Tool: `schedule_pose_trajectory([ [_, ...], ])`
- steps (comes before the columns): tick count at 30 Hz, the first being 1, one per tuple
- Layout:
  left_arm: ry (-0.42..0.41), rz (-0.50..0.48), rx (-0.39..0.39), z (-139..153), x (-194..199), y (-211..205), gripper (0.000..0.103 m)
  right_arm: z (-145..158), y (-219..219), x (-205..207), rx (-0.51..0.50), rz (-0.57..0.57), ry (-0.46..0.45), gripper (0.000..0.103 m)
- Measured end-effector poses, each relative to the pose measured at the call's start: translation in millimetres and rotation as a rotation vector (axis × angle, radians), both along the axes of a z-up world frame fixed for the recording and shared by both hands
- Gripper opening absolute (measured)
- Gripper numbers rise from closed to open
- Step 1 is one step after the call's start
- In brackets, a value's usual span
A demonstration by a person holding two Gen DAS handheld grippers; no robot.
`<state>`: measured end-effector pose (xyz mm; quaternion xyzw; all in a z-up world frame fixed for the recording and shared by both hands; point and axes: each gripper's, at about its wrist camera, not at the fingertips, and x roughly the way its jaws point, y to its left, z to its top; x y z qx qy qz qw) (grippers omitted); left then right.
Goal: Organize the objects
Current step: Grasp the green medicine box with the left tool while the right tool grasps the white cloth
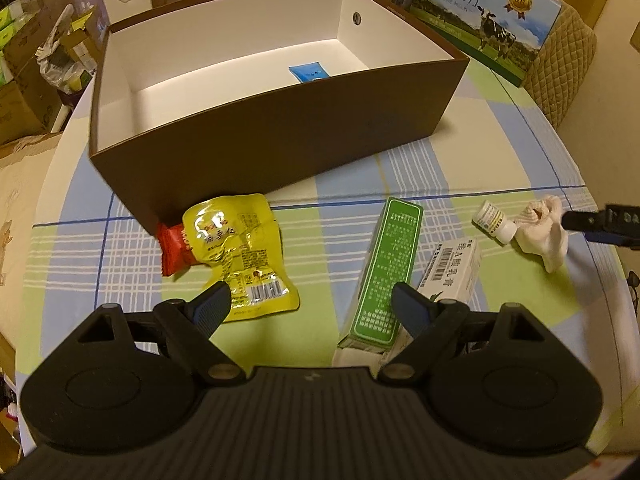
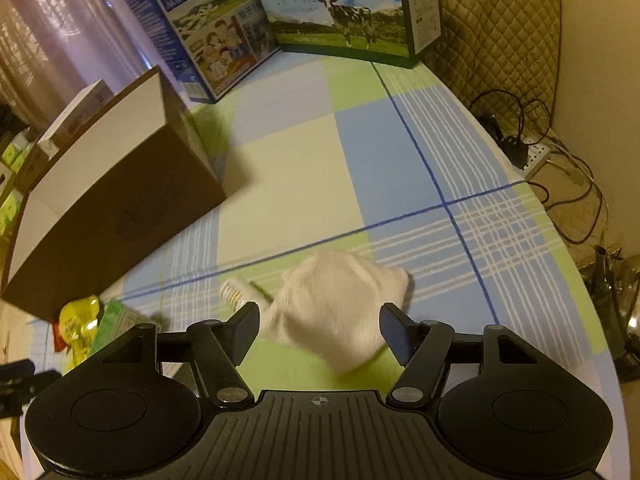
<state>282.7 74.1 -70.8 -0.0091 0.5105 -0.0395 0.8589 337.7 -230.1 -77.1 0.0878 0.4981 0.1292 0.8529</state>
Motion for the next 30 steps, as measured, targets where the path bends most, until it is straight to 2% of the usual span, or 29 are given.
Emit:
schedule_pose_trajectory([
  [4, 0.006, -0.014, 0.007, -4.4, 7.2, -4.3, 0.085, -11.9, 2.6, 8.6, -0.003, -0.046, -0.011, 0.064],
  [8, 0.011, -0.039, 0.018, -8.1, 12.9, -11.1, 0.085, -25.0, 9.2, 12.5, -0.015, -0.033, 0.01, 0.061],
  [9, 0.012, -0.048, 0.02, -9.1, 14.3, -13.2, 0.085, -28.0, 10.1, 11.7, -0.022, -0.026, 0.01, 0.054],
  [11, 0.012, -0.067, 0.022, -11.0, 17.0, -18.2, 0.085, -29.8, 12.9, 7.8, -0.046, 0.001, -0.015, 0.047],
  [13, 0.015, -0.085, 0.02, -13.1, 19.5, -23.2, 0.084, -29.6, 14.4, 2.3, -0.057, 0.026, -0.036, 0.034],
  [16, 0.016, -0.115, 0.024, -16.4, 22.5, -30.8, 0.084, -26.9, 10.5, -2.8, -0.042, 0.05, -0.057, 0.022],
  [22, 0.026, -0.175, 0.026, -23.5, 29.5, -41.7, 0.08, -18.9, -0.6, -13.8, -0.037, 0.067, -0.078, 0.021],
  [24, 0.032, -0.191, 0.025, -25.7, 33.2, -44.6, 0.073, -14.7, -6.0, -19.1, -0.037, 0.065, -0.092, 0.021],
  [28, 0.04, -0.233, 0.014, -30.4, 41.9, -52.0, 0.067, -6.0, -16.6, -25.6, -0.037, 0.051, -0.103, 0.021],
  [30, 0.042, -0.257, 0.013, -32.5, 45.7, -56.2, 0.057, -3.6, -21.3, -27.0, -0.035, 0.038, -0.107, 0.021],
])
